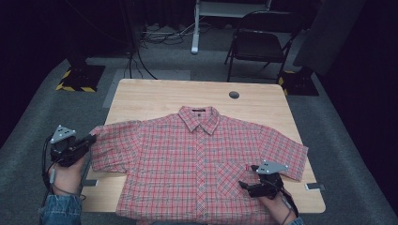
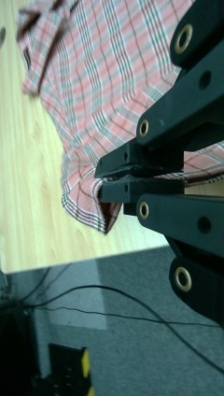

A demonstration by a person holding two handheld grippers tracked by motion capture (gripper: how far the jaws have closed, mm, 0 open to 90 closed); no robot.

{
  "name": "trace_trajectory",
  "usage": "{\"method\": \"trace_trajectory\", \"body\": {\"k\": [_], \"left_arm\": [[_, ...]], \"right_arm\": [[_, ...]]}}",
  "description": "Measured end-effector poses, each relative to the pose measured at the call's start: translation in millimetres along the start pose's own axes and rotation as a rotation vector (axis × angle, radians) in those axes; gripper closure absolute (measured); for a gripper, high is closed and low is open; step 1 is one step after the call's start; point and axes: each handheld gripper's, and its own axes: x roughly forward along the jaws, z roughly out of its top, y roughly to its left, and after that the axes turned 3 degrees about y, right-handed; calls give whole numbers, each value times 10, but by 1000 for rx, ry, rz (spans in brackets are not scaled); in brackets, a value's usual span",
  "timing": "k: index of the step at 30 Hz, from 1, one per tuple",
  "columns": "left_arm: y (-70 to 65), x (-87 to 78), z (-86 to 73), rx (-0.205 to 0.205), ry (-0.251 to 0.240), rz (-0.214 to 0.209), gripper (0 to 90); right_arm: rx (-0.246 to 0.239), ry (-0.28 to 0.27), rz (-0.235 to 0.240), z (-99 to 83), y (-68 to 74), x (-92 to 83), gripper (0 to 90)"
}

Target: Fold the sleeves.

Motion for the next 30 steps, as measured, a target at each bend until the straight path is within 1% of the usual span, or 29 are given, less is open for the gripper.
{"method": "trace_trajectory", "body": {"k": [4, 5, 6, 10, 13, 16, 20, 21, 24, 30], "left_arm": [[-124, -37, 88, 36, -23, -18, 864], [-124, -37, 88, 36, -23, -18, 864], [-186, -46, 128, 51, -34, -31, 864], [-320, -53, 202, 84, -48, -56, 865], [-430, -37, 262, 110, -50, -82, 865], [-532, -5, 307, 131, -50, -103, 864], [-673, 49, 361, 169, -43, -128, 864], [-673, 49, 361, 169, -43, -128, 864], [-785, 109, 394, 186, -43, -153, 864], [-910, 179, 429, 213, -36, -177, 864]], "right_arm": [[0, 0, 0, 0, 0, 0, 172], [0, 0, 0, 0, 0, 0, 172], [0, 0, 0, 0, 0, 0, 172], [0, 0, 0, 0, 0, 0, 172], [-1, 0, -1, 0, 1, 0, 172], [-1, 0, -1, 0, 1, 0, 172], [-1, 0, -1, 0, 1, 0, 172], [0, 0, -1, 0, 1, 0, 172], [-1, 0, 0, 0, 1, -1, 172], [-1, 0, 0, -1, 2, -1, 172]]}}
